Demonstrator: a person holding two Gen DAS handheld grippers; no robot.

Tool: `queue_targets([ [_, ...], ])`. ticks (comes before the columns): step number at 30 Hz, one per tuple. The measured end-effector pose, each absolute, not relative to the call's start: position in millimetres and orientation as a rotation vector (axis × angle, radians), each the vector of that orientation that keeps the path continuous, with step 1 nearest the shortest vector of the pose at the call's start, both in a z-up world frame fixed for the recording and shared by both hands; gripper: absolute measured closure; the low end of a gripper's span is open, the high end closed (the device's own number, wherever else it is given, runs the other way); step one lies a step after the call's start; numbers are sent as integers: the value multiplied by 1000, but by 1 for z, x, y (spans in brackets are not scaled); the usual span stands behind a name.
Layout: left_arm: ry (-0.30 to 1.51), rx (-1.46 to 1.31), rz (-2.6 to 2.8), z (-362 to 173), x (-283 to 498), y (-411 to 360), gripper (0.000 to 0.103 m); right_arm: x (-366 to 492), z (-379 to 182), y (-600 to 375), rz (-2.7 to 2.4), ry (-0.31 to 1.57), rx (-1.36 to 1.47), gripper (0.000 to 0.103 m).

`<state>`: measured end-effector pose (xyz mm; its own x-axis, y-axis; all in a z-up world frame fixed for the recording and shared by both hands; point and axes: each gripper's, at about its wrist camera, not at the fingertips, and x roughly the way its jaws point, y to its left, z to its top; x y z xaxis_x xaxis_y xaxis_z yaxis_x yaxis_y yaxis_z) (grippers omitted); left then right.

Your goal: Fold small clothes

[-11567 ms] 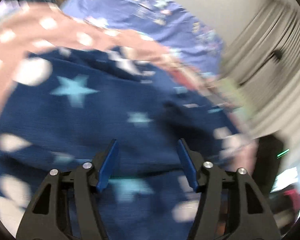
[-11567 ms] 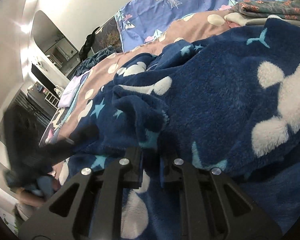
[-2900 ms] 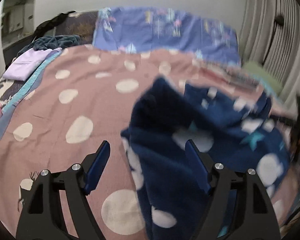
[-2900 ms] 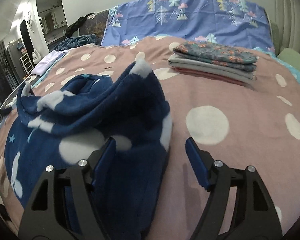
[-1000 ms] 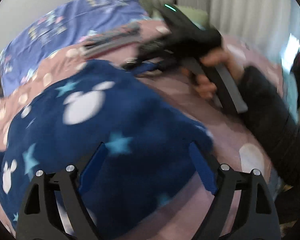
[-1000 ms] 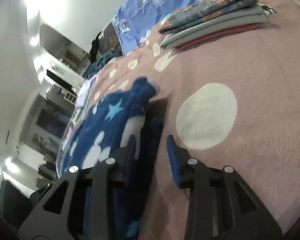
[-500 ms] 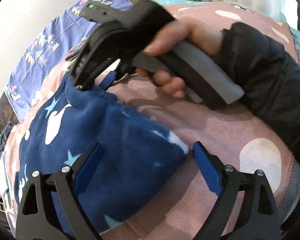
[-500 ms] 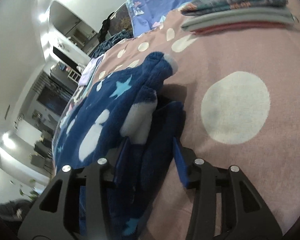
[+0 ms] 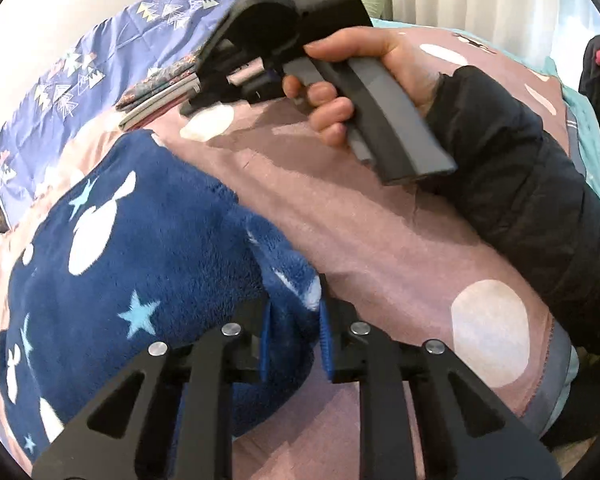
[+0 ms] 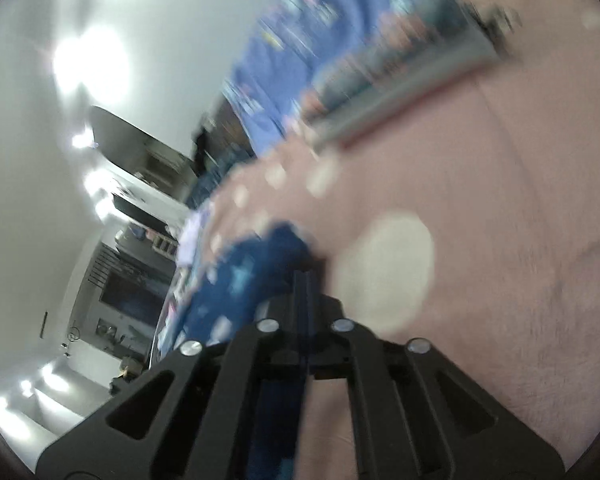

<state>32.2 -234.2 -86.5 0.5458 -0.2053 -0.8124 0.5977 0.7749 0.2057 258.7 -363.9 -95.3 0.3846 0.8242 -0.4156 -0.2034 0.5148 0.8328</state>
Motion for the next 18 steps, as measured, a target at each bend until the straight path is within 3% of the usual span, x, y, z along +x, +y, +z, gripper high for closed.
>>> queue_targets([
  [2, 863, 490, -505, -83, 33, -232, 83, 261, -100, -353, 797, 1039, 758, 65],
  [3, 861, 484, -507, -81, 31, -231, 83, 258, -98, -348, 838, 1051, 729, 60],
  [5, 853, 475, -513, -77, 30, -226, 83, 252, -90, -328, 907, 1059, 645, 40],
  [10, 843, 452, -522, -69, 24, -223, 83, 243, -90, -289, 861, 1091, 425, 32],
  [12, 840, 449, -527, -68, 22, -222, 83, 244, -88, -280, 850, 1082, 400, 33],
  [13, 843, 445, -531, -68, 22, -222, 83, 246, -88, -273, 841, 1068, 397, 68],
  [14, 846, 441, -539, -69, 23, -222, 83, 250, -90, -269, 838, 1069, 420, 79],
  [18, 860, 410, -609, -74, 22, -225, 89, 248, -79, -291, 846, 968, 645, 85],
])
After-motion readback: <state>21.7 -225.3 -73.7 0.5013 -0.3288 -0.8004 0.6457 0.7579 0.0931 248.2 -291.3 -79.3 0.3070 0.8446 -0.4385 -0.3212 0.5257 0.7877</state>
